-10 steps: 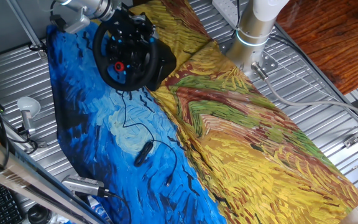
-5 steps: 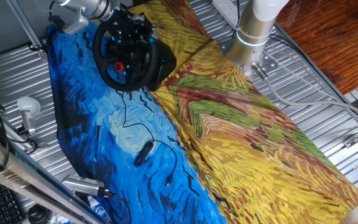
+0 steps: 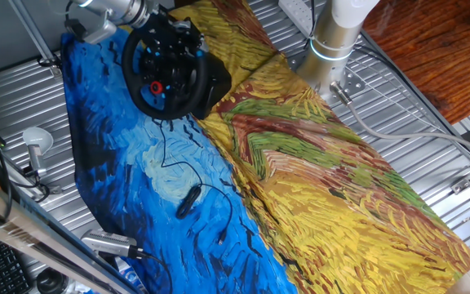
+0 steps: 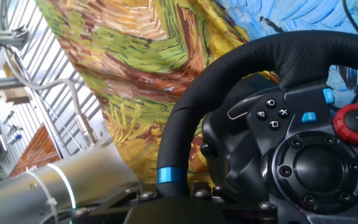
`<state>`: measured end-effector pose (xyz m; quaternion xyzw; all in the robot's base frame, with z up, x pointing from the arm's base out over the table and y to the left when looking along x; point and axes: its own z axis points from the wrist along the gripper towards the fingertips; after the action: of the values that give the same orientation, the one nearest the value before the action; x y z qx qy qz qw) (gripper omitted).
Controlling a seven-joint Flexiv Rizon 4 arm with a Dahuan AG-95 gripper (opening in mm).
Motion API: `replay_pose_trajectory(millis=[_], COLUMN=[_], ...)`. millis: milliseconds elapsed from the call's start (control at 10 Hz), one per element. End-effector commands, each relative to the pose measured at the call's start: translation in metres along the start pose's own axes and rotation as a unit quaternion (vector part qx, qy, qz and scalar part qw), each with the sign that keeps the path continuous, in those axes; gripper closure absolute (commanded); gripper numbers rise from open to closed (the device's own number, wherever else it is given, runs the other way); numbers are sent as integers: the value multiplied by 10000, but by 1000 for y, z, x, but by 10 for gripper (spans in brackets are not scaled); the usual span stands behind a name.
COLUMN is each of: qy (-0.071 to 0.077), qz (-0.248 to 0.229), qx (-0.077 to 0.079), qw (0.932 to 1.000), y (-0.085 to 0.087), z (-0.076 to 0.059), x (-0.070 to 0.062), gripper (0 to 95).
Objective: Rotate the steering wheel 90 degrees clockwise
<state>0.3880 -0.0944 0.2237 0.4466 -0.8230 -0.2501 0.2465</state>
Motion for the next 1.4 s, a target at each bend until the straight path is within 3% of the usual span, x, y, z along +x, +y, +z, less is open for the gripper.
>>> replay_pose_trajectory(millis=[100, 400, 700, 1400], qy=[-41, -88, -153, -137], qz=[164, 382, 614, 940], qx=[-18, 33, -13, 42], qw=[9999, 9992, 9980, 9955], y=[0, -1, -2, -4], z=[2, 5, 8, 10], x=[-7, -16, -27, -48], gripper=[950, 950, 950, 950])
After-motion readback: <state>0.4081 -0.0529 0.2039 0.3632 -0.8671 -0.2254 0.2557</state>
